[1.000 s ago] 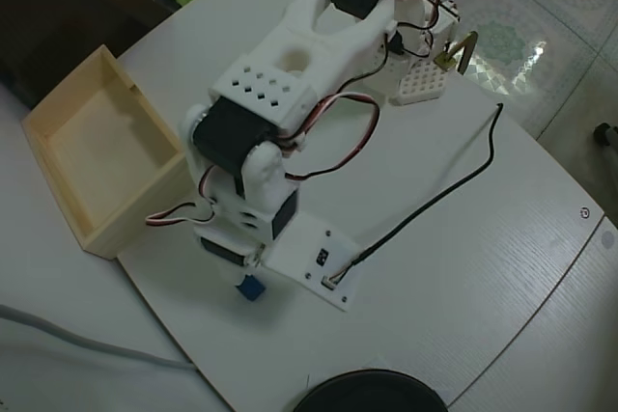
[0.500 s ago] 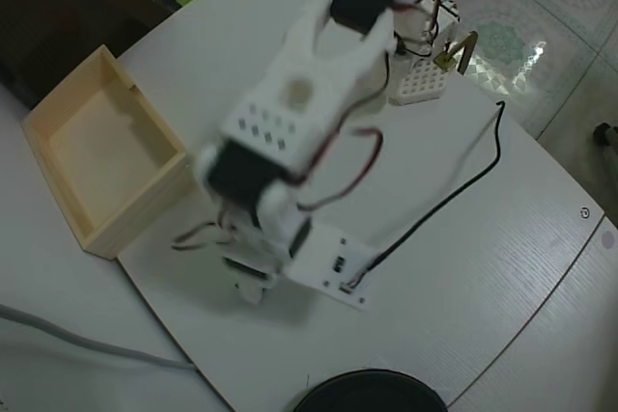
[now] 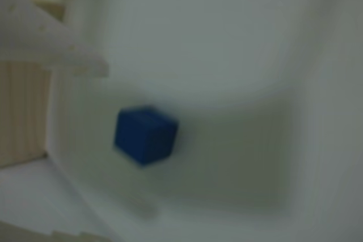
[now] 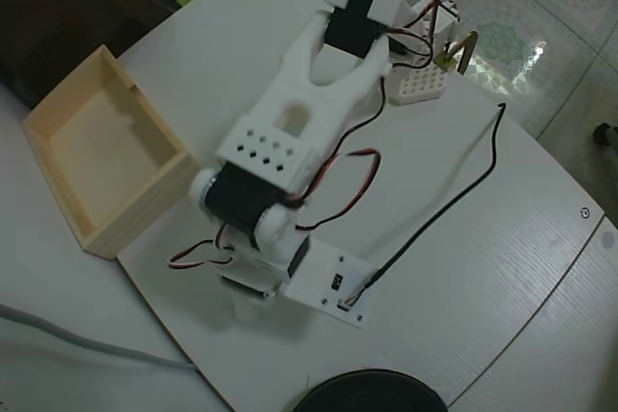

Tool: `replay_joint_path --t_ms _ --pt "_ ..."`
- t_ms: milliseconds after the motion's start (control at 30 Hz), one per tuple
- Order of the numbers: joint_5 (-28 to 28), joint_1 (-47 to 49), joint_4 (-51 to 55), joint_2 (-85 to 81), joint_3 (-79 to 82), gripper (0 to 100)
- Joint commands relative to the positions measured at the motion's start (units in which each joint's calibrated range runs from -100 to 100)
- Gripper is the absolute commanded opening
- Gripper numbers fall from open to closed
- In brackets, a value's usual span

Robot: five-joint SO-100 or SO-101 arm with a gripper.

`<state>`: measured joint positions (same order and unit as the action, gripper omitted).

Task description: Pick up the small blue cube and put it into the box

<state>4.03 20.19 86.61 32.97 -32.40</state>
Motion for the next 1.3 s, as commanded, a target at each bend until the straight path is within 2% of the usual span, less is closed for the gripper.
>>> replay_joint_path --t_ms 0,400,867,1033,1267 --pt "0.1 -0.1 -0.1 -0.3 -3.6 29" --pt "0.2 -1.4 -0.5 10.0 -9.0 29" --pt "1.3 -5.3 0.1 13.9 -14.4 29" --pt "1.2 -5.0 0.2 13.9 -14.8 23" --pt "0.8 -3.9 0.4 13.9 -13.9 23"
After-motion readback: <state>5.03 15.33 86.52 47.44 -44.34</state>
